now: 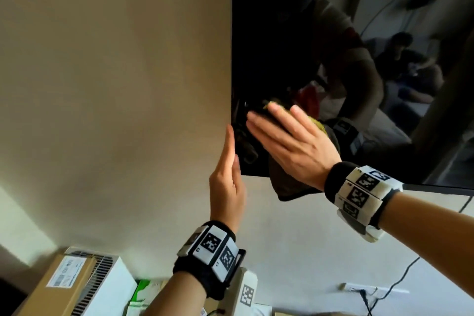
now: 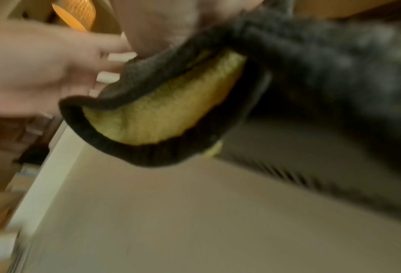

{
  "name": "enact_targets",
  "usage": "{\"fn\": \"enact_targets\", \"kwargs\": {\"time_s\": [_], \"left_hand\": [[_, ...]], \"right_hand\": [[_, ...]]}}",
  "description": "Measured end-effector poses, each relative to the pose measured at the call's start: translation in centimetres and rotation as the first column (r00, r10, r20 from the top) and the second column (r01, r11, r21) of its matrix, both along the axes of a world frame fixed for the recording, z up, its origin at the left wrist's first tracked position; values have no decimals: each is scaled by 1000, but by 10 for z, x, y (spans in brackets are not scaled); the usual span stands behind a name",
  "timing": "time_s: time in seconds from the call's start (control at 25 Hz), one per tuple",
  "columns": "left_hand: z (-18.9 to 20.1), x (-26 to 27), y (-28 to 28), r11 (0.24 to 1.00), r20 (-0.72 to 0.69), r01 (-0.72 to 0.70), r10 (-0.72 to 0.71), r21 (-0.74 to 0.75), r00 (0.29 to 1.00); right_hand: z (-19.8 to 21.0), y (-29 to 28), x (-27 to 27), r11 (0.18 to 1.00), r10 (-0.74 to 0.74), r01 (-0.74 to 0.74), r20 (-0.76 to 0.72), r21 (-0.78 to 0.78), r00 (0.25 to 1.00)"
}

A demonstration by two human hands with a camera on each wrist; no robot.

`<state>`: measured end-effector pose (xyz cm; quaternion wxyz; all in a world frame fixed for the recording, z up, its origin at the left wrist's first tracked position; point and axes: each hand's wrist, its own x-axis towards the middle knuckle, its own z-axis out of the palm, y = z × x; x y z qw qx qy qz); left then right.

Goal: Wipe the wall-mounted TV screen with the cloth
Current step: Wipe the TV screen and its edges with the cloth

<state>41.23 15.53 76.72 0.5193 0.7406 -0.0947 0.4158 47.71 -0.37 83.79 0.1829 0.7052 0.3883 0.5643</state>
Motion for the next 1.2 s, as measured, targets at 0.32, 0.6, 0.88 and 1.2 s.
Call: {"fn": "enact_targets", "kwargs": {"time_s": [0.32, 0.6, 0.88, 1.2], "left_hand": [[-20, 4, -10, 982, -40, 16, -24, -191, 999], [-16, 9, -29, 708, -75, 55, -152, -704, 986], [6, 8, -50, 200, -8, 52, -288, -978, 957], [9, 17, -83, 244, -77, -45, -122, -969, 990]], "right_hand": [[-16, 22, -1, 985, -35, 29, -30, -173, 999], [-22, 23, -1, 995, -10, 3, -70, -101, 997], [-31, -17, 0, 942, -34, 8, -71, -337, 997], [-35, -45, 4, 944, -25, -5, -88, -329, 996]]}}
